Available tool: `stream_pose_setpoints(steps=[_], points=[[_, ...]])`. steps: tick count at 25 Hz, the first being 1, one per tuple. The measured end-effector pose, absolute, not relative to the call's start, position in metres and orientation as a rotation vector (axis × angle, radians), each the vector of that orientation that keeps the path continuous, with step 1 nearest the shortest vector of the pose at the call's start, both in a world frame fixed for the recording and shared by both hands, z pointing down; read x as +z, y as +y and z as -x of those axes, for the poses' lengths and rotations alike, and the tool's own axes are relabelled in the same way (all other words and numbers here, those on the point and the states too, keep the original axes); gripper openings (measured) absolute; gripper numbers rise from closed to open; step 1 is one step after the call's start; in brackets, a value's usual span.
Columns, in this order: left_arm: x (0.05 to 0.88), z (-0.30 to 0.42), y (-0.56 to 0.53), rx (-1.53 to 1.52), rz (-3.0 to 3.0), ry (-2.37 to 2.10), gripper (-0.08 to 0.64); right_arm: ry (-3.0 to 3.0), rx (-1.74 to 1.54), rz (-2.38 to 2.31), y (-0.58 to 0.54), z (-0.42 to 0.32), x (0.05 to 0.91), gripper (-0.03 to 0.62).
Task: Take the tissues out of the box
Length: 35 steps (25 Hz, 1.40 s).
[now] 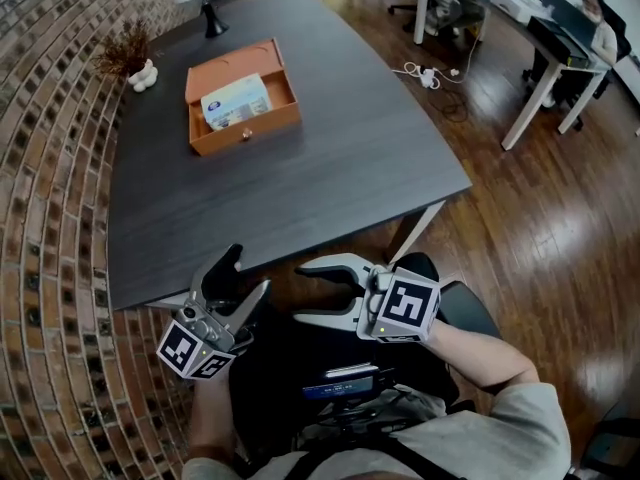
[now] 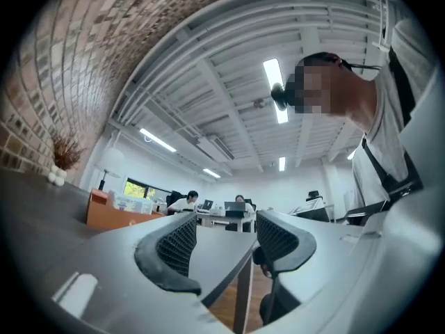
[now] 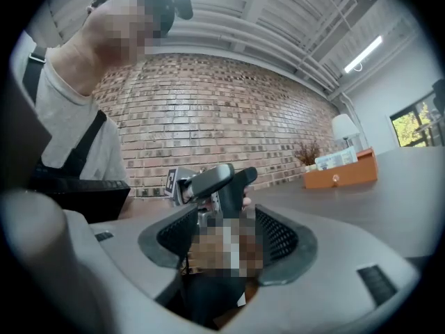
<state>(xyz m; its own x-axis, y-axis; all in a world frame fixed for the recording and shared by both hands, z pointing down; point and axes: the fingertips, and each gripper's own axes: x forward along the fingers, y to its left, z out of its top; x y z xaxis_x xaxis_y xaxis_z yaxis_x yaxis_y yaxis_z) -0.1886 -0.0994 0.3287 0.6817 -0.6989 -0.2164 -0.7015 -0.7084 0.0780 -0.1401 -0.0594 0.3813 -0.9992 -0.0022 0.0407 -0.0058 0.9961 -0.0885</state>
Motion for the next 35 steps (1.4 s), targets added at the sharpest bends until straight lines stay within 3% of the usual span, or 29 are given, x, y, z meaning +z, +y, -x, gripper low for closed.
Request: stream_pose_setpoints(steps=[15, 18, 22, 35], points=[[0.279, 0.23, -0.261, -0.459, 2.465, 1.271, 0.259, -3.102, 0.147, -0.015, -0.065, 0.142, 0.383, 0.256], [0.277, 0.24, -0.304, -0.643, 2.411, 1.24, 0.318, -3.102, 0.149, -0.012, -0.064, 0.143, 0.384, 0.256], [0.295, 0.247, -0.356, -0.916, 2.465, 1.135, 0.463, -3.094, 0.132, 0.001, -0.061, 0.145, 0.383, 0.256], [0.348, 0.286, -0.439, -1.287, 2.623, 1.152, 0.471, -3.092, 0.095, 0.009, -0.058, 0.148, 0.38, 0.256]])
